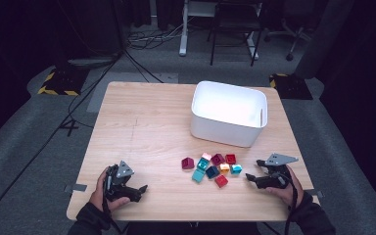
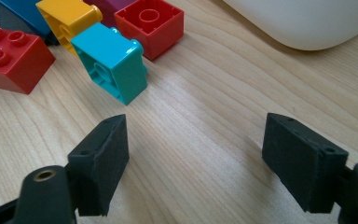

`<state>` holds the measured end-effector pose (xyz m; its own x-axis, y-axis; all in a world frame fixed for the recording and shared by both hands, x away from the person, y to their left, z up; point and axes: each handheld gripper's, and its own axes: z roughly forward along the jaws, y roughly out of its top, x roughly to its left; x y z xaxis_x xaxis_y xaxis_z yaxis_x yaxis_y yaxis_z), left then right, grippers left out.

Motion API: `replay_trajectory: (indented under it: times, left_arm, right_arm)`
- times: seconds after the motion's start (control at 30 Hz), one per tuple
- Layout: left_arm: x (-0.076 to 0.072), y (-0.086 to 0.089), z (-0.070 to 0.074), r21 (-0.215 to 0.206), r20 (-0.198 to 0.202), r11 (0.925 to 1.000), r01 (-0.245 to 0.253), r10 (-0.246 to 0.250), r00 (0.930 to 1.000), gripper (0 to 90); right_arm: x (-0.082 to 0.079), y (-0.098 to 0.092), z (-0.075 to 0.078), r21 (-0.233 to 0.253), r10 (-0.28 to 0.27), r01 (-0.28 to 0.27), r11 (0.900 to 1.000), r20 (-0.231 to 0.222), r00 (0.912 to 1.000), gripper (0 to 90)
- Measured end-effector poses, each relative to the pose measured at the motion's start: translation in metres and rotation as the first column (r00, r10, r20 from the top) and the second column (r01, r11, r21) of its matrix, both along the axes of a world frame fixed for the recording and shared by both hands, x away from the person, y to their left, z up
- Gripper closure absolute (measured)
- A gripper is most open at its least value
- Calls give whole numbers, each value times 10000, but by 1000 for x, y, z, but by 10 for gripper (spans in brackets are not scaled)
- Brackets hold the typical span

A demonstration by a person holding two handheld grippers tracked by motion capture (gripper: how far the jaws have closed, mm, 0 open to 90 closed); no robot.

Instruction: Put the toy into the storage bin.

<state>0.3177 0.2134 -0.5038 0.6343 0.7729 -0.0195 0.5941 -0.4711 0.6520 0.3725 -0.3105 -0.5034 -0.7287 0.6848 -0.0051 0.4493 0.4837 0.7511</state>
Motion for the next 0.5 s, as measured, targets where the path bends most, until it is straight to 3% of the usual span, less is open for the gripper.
replay_trajectory:
  times: [0.4,0.5]
  left_arm:
    - [0,0,0,-28,-18,10000,21,-21,10000,8]
    - [0,0,0,7,0,10000,-25,25,10000,8]
  right_arm:
    - [-4,2,1,-120,302,-299,9995,276,9992,249]
    - [-4,4,1,90,475,-478,9988,282,9985,253]
